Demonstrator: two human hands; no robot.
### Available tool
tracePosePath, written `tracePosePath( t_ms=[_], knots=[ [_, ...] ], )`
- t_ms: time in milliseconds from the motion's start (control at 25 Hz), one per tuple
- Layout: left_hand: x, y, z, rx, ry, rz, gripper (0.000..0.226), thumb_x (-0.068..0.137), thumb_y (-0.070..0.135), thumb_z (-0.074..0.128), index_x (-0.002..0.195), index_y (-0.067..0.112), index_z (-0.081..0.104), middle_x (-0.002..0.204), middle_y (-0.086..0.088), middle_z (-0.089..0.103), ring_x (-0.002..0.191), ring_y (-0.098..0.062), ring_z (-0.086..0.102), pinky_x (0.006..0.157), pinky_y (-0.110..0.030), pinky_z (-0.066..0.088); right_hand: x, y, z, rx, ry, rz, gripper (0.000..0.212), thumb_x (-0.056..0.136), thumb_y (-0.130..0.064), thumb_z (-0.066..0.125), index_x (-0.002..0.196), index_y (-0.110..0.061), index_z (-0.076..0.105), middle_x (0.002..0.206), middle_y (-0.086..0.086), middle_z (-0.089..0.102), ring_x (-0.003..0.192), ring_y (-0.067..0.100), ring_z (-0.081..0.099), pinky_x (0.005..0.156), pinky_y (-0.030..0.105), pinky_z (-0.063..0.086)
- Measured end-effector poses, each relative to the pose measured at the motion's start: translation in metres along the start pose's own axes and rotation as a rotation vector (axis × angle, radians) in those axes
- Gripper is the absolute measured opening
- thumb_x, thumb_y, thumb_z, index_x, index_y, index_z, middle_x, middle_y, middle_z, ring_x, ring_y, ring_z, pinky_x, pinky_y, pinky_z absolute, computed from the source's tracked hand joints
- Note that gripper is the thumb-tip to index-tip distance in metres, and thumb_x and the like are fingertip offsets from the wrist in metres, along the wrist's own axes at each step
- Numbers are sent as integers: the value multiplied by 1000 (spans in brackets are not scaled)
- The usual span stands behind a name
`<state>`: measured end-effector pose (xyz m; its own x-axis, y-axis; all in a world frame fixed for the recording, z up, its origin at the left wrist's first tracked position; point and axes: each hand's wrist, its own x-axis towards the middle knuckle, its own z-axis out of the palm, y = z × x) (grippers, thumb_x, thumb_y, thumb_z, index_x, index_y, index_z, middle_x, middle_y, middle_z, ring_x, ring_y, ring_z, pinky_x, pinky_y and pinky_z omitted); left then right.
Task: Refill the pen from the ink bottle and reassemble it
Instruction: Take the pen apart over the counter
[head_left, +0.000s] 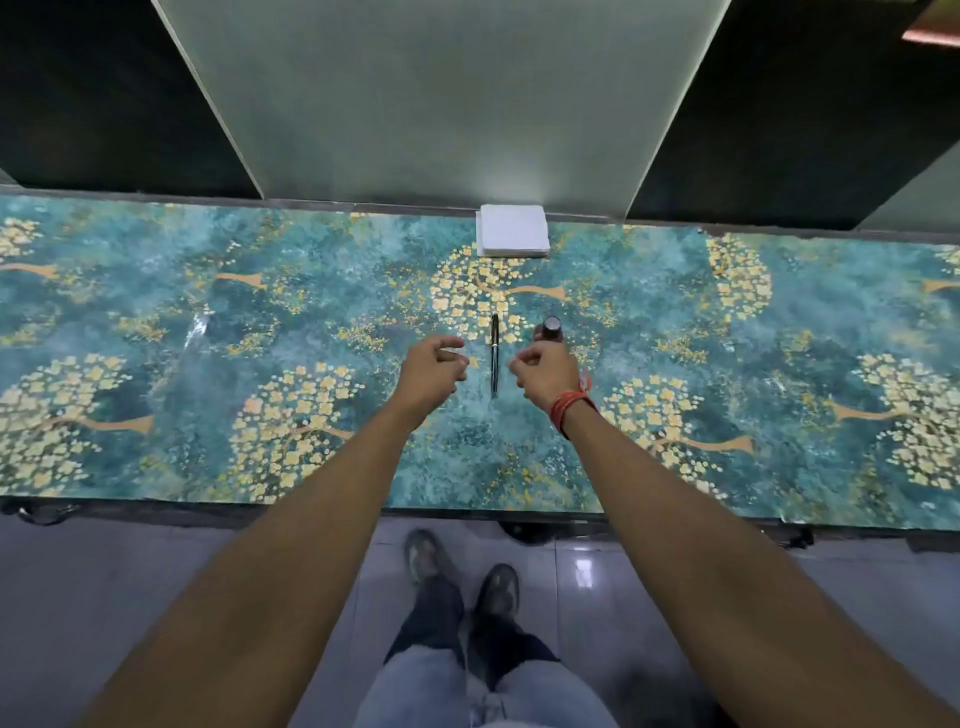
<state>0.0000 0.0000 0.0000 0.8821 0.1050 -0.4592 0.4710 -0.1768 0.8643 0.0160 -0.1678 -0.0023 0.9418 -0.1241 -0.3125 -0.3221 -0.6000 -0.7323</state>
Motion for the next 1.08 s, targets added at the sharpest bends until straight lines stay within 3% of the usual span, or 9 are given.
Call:
tracePosePath(
  t_ms=[80,200,360,480,600,720,840,1000,1080],
  knots=[
    [16,-1,-1,46,-69,-36,46,87,-4,60,130,11,52,110,-11,61,82,-29,58,72,-44,52,17,-10,17,-129,-26,30,28,88,-21,64,92,6,70,89,26,71,85,40,67,78,50,57],
    [33,-7,1,59,-149,-75,57,86,-8,59,136,16,45,118,-7,54,87,-33,60,73,-44,53,31,-21,40,-253,-53,87,34,91,-29,61,110,-1,60,103,19,68,93,35,64,73,38,53],
    [60,-11,2,-27,-207,-113,58,85,-12,56,135,16,46,125,-12,50,94,-34,62,81,-53,57,54,-18,63,-255,35,177,28,91,-30,58,109,-8,55,108,14,66,97,36,63,72,35,46],
    [70,-3,-1,-37,-191,-124,59,87,-9,56,137,18,43,124,-11,51,96,-33,62,82,-52,55,61,-21,62,-203,41,195,15,91,-25,57,99,-12,59,98,8,68,93,31,64,72,32,46],
    [76,2,-5,-95,-158,-159,48,94,6,56,138,14,42,119,-11,54,94,-28,62,79,-43,55,55,-19,60,-69,-20,119,12,91,-22,57,97,-13,61,75,-5,60,80,21,60,67,28,40],
    [75,2,0,-219,-152,-184,32,96,19,58,124,4,56,112,-18,66,93,-32,70,74,-40,59,48,-16,63,91,-76,35,10,92,-17,57,97,-10,61,83,1,63,76,19,59,69,34,48],
    [70,3,4,-351,-108,-149,24,93,18,62,108,0,66,104,-16,72,92,-28,71,68,-30,58,39,-14,63,282,-97,47,7,95,-19,54,98,-15,59,77,4,63,61,16,54,56,31,44],
    [67,5,7,-505,-131,-223,20,94,19,60,107,6,66,101,-9,72,90,-23,70,81,-35,57,31,-6,62,292,-45,-2,14,96,-26,54,94,-15,64,79,4,66,64,18,56,60,33,46],
    [72,5,8,-559,-66,-257,15,94,18,59,103,9,67,97,-7,71,87,-23,69,85,-38,56,28,-3,61,314,-65,10,13,96,-26,54,93,-17,63,69,7,62,58,17,53,56,31,42]
  ],
)
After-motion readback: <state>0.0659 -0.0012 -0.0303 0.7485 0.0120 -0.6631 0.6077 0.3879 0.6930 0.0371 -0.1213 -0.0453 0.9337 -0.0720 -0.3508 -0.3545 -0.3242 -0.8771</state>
